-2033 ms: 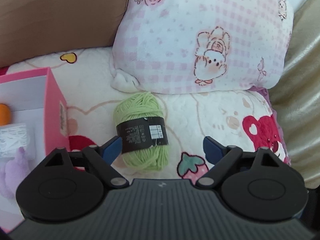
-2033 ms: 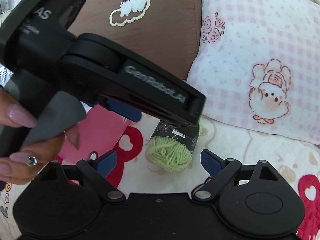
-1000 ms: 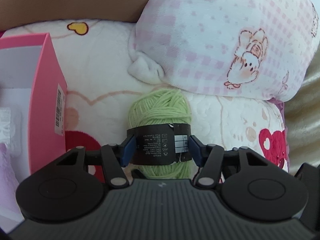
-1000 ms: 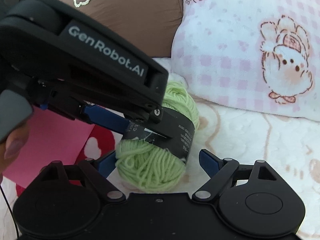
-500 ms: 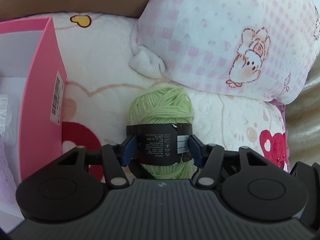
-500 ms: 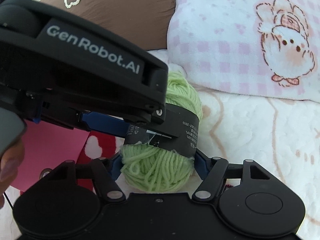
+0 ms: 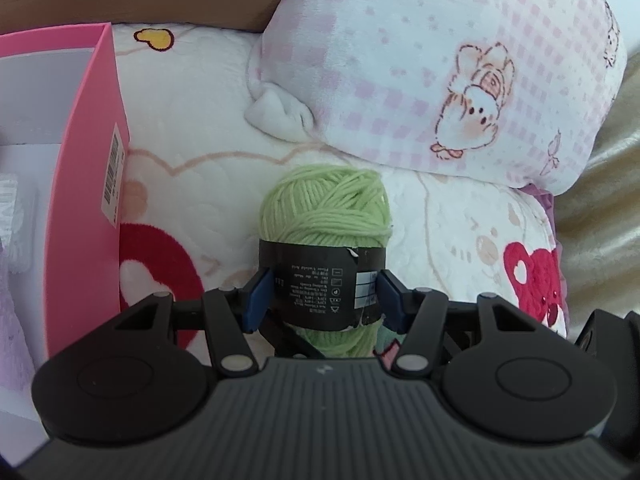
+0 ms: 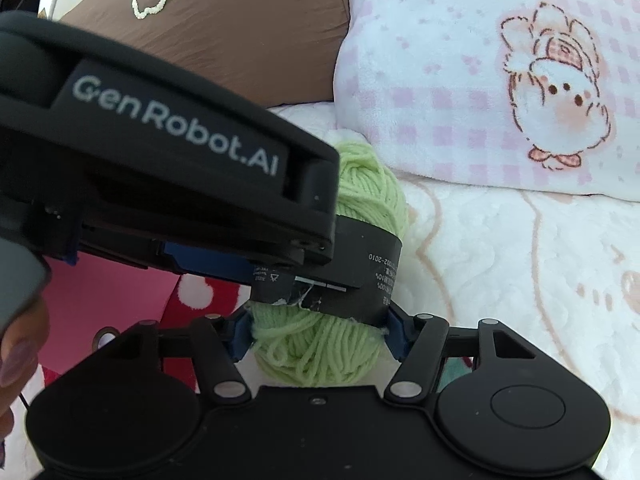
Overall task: Organize objects
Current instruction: 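Lift the green yarn ball with the left gripper over the pink box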
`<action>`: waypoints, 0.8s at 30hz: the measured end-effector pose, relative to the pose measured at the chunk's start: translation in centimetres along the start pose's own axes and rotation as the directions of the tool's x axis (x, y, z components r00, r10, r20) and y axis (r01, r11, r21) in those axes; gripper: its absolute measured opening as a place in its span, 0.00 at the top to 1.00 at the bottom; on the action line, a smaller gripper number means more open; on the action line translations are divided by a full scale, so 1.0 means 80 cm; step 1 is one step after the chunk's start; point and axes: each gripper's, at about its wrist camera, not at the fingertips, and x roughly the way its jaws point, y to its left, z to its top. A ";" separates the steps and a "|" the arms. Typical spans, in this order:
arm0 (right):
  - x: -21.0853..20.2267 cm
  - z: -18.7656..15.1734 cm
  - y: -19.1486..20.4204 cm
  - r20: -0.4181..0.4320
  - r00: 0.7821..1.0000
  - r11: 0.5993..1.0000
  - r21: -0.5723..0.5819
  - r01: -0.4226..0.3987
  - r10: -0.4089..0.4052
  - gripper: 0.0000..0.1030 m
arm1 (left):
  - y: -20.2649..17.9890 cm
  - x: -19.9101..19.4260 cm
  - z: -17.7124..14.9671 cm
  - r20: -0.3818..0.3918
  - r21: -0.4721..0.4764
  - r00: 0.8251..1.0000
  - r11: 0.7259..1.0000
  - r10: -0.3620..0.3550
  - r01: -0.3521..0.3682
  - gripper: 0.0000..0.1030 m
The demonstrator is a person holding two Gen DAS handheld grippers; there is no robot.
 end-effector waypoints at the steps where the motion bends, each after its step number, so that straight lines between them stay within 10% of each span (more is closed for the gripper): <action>1: -0.002 -0.001 0.001 0.000 1.000 1.000 0.000 0.000 0.000 0.35 | 0.000 -0.002 -0.002 -0.001 0.001 1.000 1.000 -0.003 0.003 0.46; 24: -0.087 -0.038 0.040 -0.022 1.000 1.000 0.016 -0.003 0.004 0.35 | -0.004 -0.083 -0.080 -0.041 0.038 0.997 0.997 -0.070 0.071 0.47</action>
